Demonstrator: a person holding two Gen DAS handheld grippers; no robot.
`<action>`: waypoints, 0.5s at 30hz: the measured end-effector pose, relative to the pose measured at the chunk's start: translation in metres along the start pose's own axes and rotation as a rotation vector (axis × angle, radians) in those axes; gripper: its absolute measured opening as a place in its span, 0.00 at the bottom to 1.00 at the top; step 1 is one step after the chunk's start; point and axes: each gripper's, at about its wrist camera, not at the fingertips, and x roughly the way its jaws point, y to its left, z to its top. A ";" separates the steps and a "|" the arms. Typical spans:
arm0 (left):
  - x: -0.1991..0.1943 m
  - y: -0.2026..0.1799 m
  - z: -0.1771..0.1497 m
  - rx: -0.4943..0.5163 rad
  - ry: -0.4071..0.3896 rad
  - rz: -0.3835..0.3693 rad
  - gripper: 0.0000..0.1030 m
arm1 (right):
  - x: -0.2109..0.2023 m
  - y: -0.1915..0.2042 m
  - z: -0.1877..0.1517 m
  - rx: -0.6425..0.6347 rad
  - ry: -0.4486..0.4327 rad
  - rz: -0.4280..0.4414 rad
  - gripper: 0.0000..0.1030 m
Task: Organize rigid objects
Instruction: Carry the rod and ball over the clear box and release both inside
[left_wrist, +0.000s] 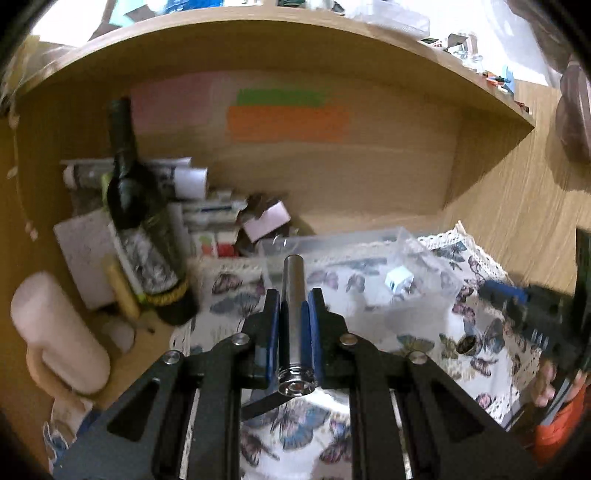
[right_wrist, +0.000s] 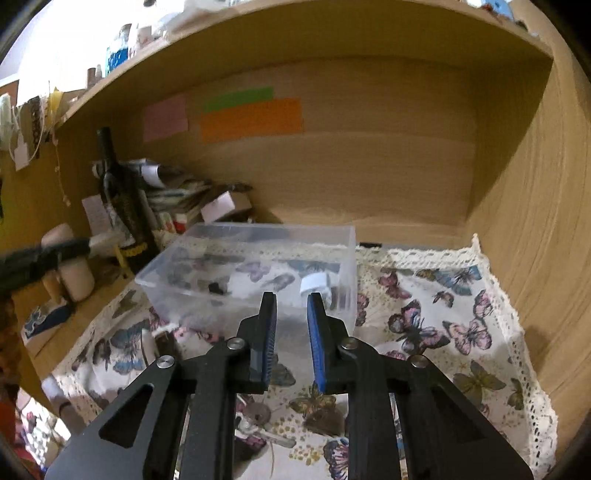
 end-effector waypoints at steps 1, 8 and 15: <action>0.006 -0.001 0.006 0.003 0.002 -0.009 0.14 | 0.002 0.000 -0.005 -0.006 0.023 -0.003 0.24; 0.055 -0.011 0.024 0.026 0.050 -0.021 0.14 | 0.021 -0.020 -0.041 0.030 0.160 -0.050 0.57; 0.121 -0.012 0.011 -0.001 0.216 -0.076 0.14 | 0.049 -0.035 -0.064 0.049 0.318 -0.055 0.29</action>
